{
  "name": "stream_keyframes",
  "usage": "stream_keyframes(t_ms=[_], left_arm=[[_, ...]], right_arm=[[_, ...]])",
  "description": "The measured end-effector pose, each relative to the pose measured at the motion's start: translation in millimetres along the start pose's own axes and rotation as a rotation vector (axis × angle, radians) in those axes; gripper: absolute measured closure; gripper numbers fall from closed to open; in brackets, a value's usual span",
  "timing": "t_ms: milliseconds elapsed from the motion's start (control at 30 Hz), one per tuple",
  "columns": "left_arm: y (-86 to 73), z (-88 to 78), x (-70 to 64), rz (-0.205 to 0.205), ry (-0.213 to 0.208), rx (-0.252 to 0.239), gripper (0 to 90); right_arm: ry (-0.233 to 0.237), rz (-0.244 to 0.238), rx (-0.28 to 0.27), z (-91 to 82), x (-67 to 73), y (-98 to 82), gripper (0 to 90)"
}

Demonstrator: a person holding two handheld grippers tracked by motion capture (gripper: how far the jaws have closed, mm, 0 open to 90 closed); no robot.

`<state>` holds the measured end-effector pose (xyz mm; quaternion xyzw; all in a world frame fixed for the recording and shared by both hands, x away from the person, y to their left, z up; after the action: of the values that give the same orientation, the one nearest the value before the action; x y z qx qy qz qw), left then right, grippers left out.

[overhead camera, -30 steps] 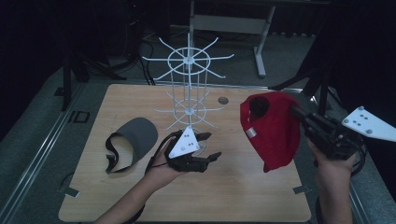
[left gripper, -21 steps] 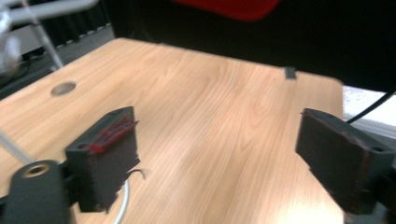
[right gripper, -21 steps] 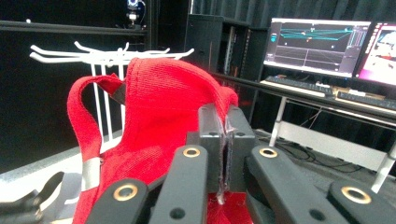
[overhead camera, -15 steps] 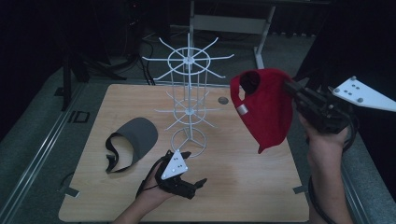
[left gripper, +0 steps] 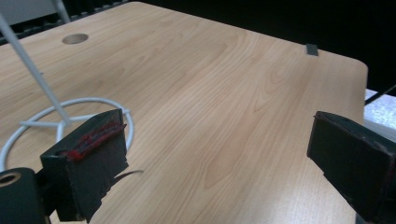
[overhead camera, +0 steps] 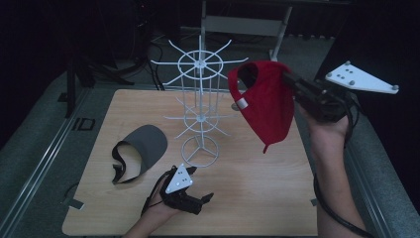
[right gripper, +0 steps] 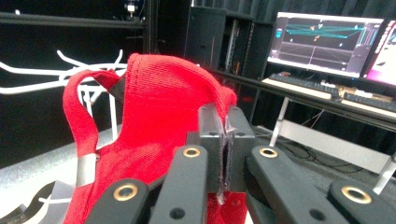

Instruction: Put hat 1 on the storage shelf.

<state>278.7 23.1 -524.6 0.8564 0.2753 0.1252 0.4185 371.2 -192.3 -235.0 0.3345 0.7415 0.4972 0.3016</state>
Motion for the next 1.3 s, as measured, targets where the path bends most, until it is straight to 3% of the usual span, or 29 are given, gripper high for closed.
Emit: stream_keyframes(t_ms=[167, 833, 933, 1100, 1167, 1300], left_arm=[[-4.2, 0.7, -1.1, -0.009, -0.006, -0.001, 5.4], [-11.0, -1.4, -0.2, -0.025, -0.020, 0.001, 5.6], [-11.1, -2.9, 0.3, -0.026, -0.021, -0.003, 5.6], [-13.3, -5.9, 2.8, -0.034, -0.026, -0.010, 5.6], [-14.7, -8.2, 4.3, -0.037, -0.023, -0.016, 5.7], [-19.9, -13.2, 9.1, -0.045, -0.009, -0.019, 5.7]], right_arm=[[0.013, -0.001, 0.020, 8.2, 2.4, -13.5, 87.8], [0.115, -0.012, 0.038, 14.3, 18.4, -69.2, 85.2], [0.133, 0.002, 0.036, 14.6, 17.2, -73.7, 78.3], [0.139, 0.002, 0.021, 11.8, 15.7, -82.1, 58.5], [0.133, 0.002, 0.029, 11.4, 13.9, -86.4, 47.3], [0.110, 0.016, 0.037, 10.0, 7.8, -95.9, 36.3]])
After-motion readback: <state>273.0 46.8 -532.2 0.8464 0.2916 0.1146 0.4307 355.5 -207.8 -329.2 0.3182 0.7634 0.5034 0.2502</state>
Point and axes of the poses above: each handheld gripper's, and its own axes: z roughly forward along the jaws, y roughly out of its top, x roughly to its left, the point moved 8 cm from there along z, roughly forward along the jaws, and after that the axes turned 12 degrees about x, right-handed, at the moved point
